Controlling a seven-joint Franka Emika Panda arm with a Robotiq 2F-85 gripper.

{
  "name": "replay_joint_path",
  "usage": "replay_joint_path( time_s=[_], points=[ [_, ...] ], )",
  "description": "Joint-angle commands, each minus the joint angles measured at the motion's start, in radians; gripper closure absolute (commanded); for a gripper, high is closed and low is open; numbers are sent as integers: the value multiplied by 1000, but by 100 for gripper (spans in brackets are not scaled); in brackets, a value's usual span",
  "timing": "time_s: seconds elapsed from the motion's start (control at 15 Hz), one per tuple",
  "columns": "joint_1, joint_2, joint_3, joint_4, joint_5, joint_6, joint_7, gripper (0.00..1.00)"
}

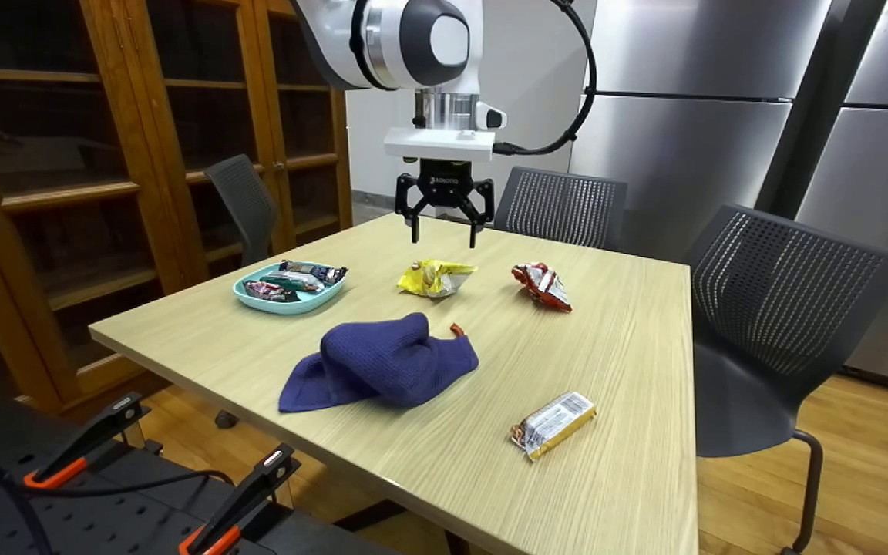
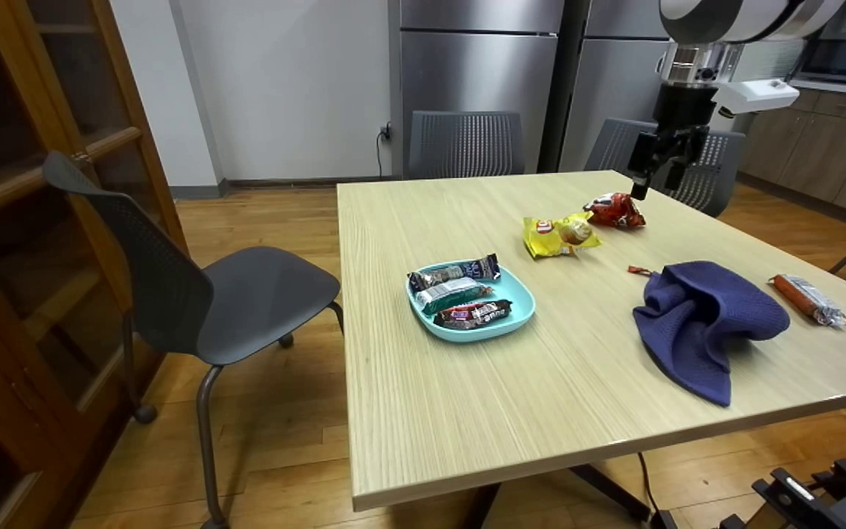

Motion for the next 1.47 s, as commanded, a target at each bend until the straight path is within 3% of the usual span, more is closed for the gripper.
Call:
replay_joint_path(
  time_s=[0.0, 0.53, 1.07, 1.4],
  points=[
    [-43, -55, 5, -79, 109, 24, 56, 0],
    [-140, -111, -52, -232, 344, 109, 84, 0],
    [-215, -64, -121, -256, 342, 172, 47, 0],
    [-258, 5, -119, -229, 376, 234, 78, 0]
  ],
)
